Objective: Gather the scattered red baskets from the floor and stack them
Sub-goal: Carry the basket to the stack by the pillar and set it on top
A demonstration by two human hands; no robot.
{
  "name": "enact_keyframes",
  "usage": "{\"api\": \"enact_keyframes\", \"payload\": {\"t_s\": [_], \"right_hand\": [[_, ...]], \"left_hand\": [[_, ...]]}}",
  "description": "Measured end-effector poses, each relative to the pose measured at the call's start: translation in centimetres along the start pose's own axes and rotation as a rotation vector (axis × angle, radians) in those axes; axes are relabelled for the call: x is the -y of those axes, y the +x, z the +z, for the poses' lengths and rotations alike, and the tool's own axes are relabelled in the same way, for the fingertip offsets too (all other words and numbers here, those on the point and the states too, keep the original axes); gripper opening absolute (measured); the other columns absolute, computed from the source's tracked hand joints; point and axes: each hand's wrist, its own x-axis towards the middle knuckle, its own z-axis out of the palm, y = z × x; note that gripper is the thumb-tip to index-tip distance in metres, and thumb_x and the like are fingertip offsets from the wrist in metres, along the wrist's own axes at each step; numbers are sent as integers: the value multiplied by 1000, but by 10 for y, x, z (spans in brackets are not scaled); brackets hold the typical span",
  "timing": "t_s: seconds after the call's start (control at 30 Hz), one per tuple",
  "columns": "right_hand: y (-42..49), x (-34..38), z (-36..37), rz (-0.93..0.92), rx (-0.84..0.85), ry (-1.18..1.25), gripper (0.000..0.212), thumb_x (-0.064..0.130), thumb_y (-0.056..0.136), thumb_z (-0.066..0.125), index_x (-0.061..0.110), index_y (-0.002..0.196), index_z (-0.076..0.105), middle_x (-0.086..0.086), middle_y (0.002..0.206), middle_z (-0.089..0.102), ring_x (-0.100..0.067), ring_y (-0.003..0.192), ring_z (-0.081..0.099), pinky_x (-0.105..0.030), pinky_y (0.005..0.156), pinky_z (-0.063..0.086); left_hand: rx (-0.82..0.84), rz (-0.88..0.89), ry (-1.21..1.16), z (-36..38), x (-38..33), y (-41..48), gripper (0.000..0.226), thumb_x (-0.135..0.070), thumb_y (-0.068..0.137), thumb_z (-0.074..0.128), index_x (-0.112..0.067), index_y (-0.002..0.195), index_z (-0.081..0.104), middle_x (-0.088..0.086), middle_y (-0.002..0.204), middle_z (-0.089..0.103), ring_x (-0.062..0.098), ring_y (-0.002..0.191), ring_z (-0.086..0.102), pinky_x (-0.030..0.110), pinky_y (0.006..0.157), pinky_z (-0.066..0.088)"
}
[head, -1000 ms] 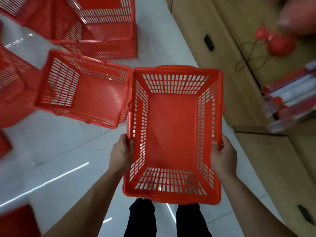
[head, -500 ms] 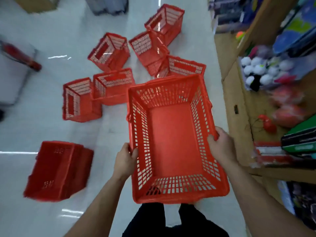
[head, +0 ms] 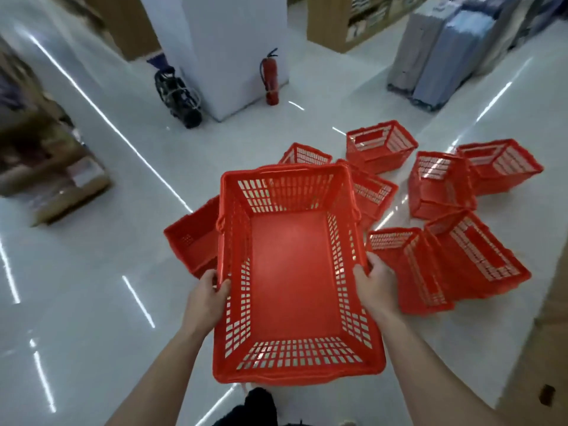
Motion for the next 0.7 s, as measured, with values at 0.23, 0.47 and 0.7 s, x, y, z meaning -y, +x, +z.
{"api": "enact_keyframes", "payload": {"t_s": [0.23,0.47,0.7], "right_hand": [[26,130,147,-94,178,-22,24,24,90,56,14,108,70,-5,94,73,-26,88,67,-34,75,49],[57,212,254,-149,243,-49,23,21,88,58,12,105,70,-8,89,73,-29,84,66,-32,69,44],[129,254,342,-85,286,5,30,19,85,58,18,113,70,3,82,70,-20,80,66,-30,70,47]], "left_hand": [[-149,-116,-77,-121,94,70,17,-41,92,53,-34,108,56,-6,97,72,13,81,70,43,78,58],[-193,-197,-101,-193,146,149,22,-34,96,54,-24,115,57,-6,97,70,12,81,69,39,78,58],[-159,-246,-69,-214,164,271,28,-37,98,52,-22,121,56,-5,103,70,13,82,70,41,79,59]]}}
